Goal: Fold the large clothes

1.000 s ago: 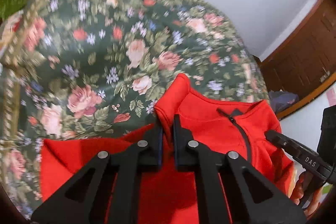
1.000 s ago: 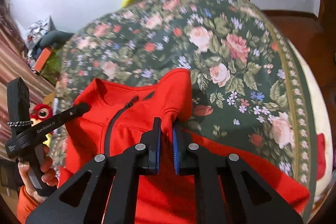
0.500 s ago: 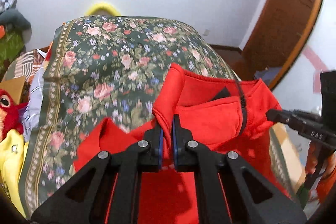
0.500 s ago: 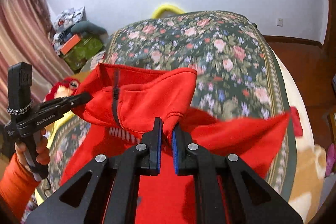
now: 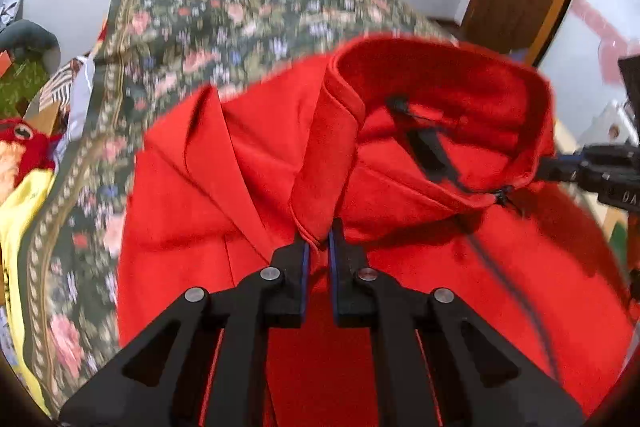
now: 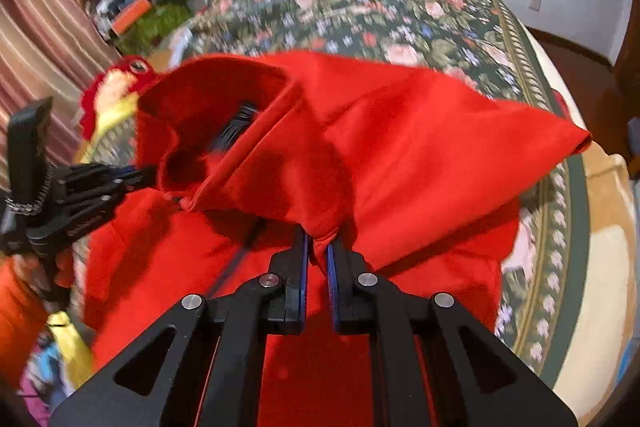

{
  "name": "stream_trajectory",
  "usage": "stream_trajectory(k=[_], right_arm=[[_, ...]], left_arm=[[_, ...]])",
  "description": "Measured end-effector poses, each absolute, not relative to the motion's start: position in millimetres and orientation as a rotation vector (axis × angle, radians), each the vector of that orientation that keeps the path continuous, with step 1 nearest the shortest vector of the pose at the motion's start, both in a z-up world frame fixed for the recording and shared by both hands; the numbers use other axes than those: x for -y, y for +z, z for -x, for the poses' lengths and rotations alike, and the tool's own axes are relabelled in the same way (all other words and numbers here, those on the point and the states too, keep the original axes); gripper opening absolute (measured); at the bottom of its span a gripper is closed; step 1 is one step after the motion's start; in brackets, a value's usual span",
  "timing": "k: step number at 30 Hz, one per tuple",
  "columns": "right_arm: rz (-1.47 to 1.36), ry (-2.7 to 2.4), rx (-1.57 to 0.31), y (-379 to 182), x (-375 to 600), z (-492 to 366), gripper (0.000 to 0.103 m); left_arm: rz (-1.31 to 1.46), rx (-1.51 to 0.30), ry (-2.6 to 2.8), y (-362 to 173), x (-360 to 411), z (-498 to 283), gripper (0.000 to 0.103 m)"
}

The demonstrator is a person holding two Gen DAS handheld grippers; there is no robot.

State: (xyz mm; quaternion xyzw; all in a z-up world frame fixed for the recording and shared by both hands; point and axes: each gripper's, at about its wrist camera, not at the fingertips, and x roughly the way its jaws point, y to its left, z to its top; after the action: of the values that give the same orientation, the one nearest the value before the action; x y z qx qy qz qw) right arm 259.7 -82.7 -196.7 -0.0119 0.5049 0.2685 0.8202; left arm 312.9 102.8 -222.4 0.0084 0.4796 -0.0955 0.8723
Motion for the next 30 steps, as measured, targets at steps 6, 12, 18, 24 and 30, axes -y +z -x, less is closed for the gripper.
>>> stream_trajectory(k=[6,12,18,24,30], right_arm=[[0.005,0.544,-1.085,-198,98,-251,0.011],[-0.028,0.540,-1.053,-176,116,-242,0.011],[-0.053,0.547,-0.977,-147,117,-254,0.011],[-0.096,0.577,-0.948,-135,92,-289,0.014],[-0.115,0.610,-1.078,-175,63,-308,0.015]], left_arm=[[-0.017,-1.064,-0.196,-243,-106,-280,0.008],[-0.037,-1.031,-0.182,-220,-122,-257,0.010],[0.023,-0.951,-0.115,-177,-147,-275,0.020],[0.048,-0.892,-0.148,-149,-133,-320,0.020],[0.062,-0.964,-0.220,-176,-100,-354,0.020]])
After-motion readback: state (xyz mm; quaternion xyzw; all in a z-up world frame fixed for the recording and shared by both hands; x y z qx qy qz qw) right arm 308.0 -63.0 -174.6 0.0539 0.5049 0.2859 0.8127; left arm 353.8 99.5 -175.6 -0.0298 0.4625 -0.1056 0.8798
